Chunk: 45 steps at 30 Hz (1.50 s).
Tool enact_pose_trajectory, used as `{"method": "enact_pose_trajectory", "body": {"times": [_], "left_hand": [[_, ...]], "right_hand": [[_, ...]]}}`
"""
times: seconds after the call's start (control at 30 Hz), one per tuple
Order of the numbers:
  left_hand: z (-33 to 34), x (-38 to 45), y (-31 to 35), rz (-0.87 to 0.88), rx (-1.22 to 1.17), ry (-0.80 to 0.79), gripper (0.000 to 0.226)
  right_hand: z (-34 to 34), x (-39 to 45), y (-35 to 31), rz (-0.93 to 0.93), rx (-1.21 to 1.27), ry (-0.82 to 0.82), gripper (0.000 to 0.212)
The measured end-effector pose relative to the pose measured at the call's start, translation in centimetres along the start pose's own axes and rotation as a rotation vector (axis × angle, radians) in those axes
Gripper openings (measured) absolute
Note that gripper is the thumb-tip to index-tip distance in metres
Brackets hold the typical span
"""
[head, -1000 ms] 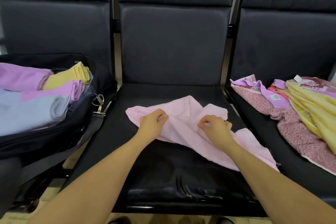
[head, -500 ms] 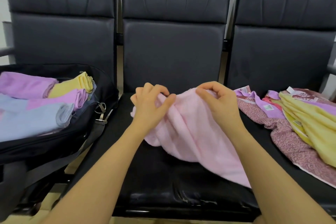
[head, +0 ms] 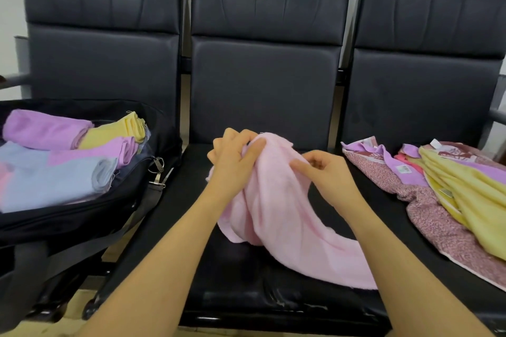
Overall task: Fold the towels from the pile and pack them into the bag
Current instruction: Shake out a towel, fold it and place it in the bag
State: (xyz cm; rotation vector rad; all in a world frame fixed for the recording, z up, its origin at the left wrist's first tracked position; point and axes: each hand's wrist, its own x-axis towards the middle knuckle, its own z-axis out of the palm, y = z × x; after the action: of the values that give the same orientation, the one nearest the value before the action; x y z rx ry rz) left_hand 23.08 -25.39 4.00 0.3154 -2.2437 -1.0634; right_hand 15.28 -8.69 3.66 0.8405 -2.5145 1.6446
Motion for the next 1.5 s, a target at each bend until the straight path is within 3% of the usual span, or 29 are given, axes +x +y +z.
{"method": "enact_pose_trajectory", "body": {"times": [0.2, 0.4, 0.57, 0.73, 0.8, 0.9, 0.93, 1.03, 1.2, 1.37, 1.5], "left_hand": [[-1.3, 0.4, -1.3, -0.013, 0.110, -0.024, 0.017], [-2.6, 0.5, -2.4, -0.007, 0.140, -0.191, 0.036], [-3.9, 0.2, -2.0, 0.078, -0.191, -0.196, 0.037], [-4.8, 0.1, -1.8, 0.103, -0.318, -0.275, 0.034], [-4.4, 0.1, -2.4, 0.067, -0.232, -0.196, 0.029], [-3.1, -0.4, -3.3, -0.015, 0.067, 0.101, 0.016], [-2.8, -0.7, -3.5, -0.031, 0.093, 0.131, 0.012], [-1.8, -1.7, -4.3, -0.018, 0.201, 0.008, 0.012], [-0.5, -2.4, -5.5, -0.126, 0.267, -0.189, 0.036], [0.9, -3.0, -5.3, -0.103, 0.232, -0.275, 0.022], [0.8, -2.7, -4.8, -0.097, 0.117, -0.207, 0.021]], "right_hand": [[-0.2, -0.1, -0.5, -0.028, 0.160, 0.098, 0.006], [0.3, -0.3, -0.8, -0.163, 0.212, 0.128, 0.023], [2.2, -0.4, -1.1, -0.115, 0.153, -0.027, 0.018], [5.0, -0.8, -1.9, -0.099, 0.102, -0.265, 0.013], [5.9, -0.4, -1.9, -0.126, 0.102, -0.193, 0.003], [6.1, 0.2, -1.5, -0.104, 0.105, -0.056, 0.007], [6.0, 0.3, -1.3, -0.101, 0.103, -0.024, 0.007], [5.2, 0.5, -0.7, -0.099, 0.117, 0.040, 0.011], [4.5, 0.4, 0.1, -0.084, 0.102, 0.052, 0.010], [4.1, 0.2, 0.6, -0.046, 0.109, 0.119, 0.016], [3.5, 0.2, 1.0, -0.024, 0.083, 0.165, 0.013]]}}
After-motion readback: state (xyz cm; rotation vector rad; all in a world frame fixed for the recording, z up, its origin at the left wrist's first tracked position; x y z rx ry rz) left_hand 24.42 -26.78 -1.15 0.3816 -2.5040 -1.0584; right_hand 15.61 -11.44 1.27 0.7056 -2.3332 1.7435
